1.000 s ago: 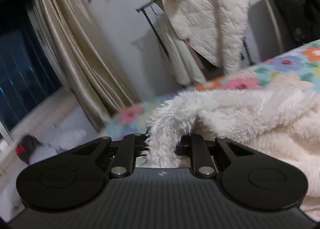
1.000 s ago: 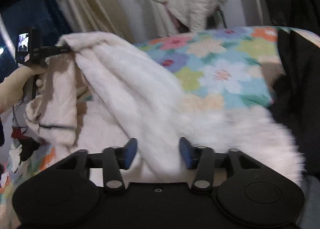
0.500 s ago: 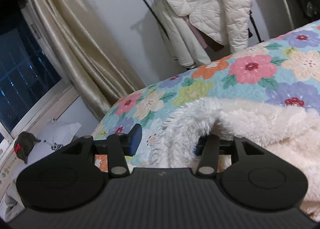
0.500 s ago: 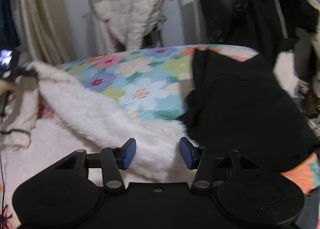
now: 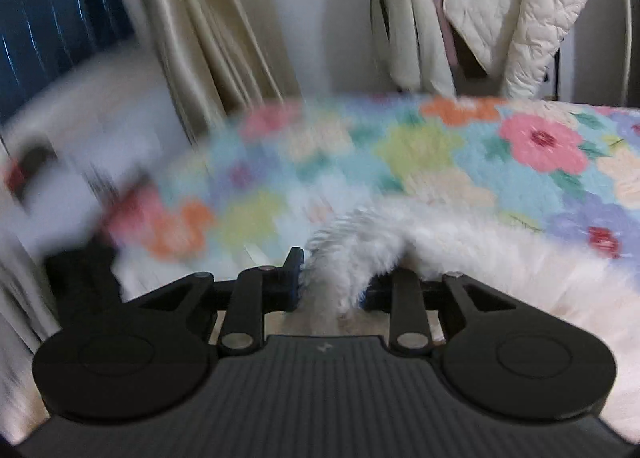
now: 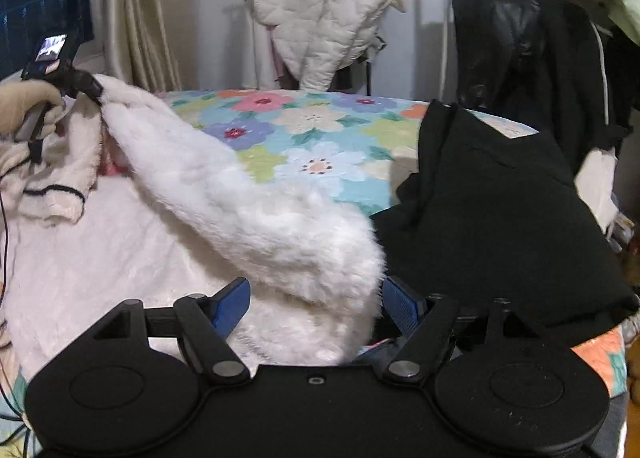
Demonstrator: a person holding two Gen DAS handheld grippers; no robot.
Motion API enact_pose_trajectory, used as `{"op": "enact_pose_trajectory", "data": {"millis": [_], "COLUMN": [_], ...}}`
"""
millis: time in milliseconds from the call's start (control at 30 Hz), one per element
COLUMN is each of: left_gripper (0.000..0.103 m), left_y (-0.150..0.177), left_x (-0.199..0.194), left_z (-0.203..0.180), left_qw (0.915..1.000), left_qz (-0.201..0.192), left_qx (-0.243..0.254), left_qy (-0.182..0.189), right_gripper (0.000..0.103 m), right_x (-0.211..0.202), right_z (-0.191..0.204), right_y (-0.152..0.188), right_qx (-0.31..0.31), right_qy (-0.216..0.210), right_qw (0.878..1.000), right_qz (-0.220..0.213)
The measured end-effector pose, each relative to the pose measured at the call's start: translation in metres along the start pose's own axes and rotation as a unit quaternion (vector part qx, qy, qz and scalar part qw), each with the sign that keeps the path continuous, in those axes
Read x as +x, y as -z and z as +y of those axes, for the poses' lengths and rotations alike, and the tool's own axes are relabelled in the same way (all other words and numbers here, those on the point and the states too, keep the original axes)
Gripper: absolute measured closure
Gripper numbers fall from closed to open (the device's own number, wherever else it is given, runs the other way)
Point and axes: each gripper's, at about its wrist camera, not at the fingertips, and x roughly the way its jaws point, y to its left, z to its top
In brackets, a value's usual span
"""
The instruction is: Fold clothes
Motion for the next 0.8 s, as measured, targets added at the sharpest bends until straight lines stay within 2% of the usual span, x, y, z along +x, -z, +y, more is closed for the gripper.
{"op": "enact_pose_trajectory", "data": {"millis": [67, 167, 200, 233, 267, 300, 333, 400, 467, 567, 633, 667, 700, 733, 800], "left_gripper": [0.077, 0.067, 0.061, 0.060, 0.057, 0.050, 0.040, 0.030, 0.023, 0.022, 0.022, 0.022, 0.022, 0.022, 0.022], "left_y": [0.011, 0.030, 0.035, 0.041, 0.048, 0.054, 0.059, 0.067, 0.078, 0.084, 0.088, 0.089, 0.089, 0.092, 0.100], "left_x": [-0.002, -0.016, -0.024, -0.032, -0.045, -0.058, -0.074, -0.104, -0.128, -0.133, -0.135, -0.129, -0.123, -0.118, -0.111], "left_z": [-0.002, -0.021, -0.027, -0.032, -0.037, -0.042, -0.046, -0.055, -0.079, -0.120, -0.147, -0.156, -0.164, -0.171, -0.188], "left_qw": [0.9995, 0.9965, 0.9942, 0.9913, 0.9875, 0.9828, 0.9776, 0.9603, 0.9422, 0.9323, 0.9240, 0.9248, 0.9242, 0.9191, 0.9160], "left_qz": [0.008, -0.014, -0.023, -0.032, -0.047, -0.062, -0.073, -0.094, -0.098, -0.048, -0.014, 0.013, 0.040, 0.058, 0.076], "left_qx": [0.007, 0.074, 0.095, 0.116, 0.132, 0.145, 0.137, 0.119, 0.123, 0.132, 0.135, 0.113, 0.090, 0.071, 0.070], "left_qy": [0.031, 0.036, 0.044, 0.052, 0.073, 0.096, 0.142, 0.234, 0.296, 0.333, 0.357, 0.363, 0.369, 0.383, 0.388], "right_gripper": [0.025, 0.028, 0.037, 0.056, 0.062, 0.064, 0.067, 0.069, 0.071, 0.073, 0.074, 0.074, 0.074, 0.074, 0.074], "right_x": [0.010, 0.031, 0.038, 0.041, 0.040, 0.038, 0.036, 0.031, 0.024, 0.015, 0.014, 0.015, 0.016, 0.018, 0.016], "right_z": [0.003, -0.003, -0.005, -0.006, -0.007, -0.008, -0.008, -0.007, -0.003, 0.010, 0.028, 0.043, 0.063, 0.085, 0.121], "right_y": [0.001, -0.001, -0.001, -0.001, -0.002, -0.002, -0.003, -0.007, -0.009, -0.012, -0.006, -0.001, 0.003, 0.006, 0.010], "right_qx": [-0.008, 0.026, 0.038, 0.047, 0.055, 0.064, 0.068, 0.073, 0.089, 0.106, 0.133, 0.128, 0.105, 0.062, -0.027], "right_qy": [0.024, 0.032, 0.033, 0.028, 0.030, 0.034, 0.037, 0.034, 0.018, -0.027, -0.079, -0.105, -0.122, -0.127, -0.123], "right_qw": [1.000, 0.999, 0.998, 0.997, 0.996, 0.995, 0.994, 0.993, 0.991, 0.986, 0.979, 0.978, 0.982, 0.986, 0.990], "right_qz": [-0.008, -0.036, -0.045, -0.051, -0.057, -0.064, -0.074, -0.091, -0.103, -0.125, -0.135, -0.125, -0.104, -0.086, -0.068]}}
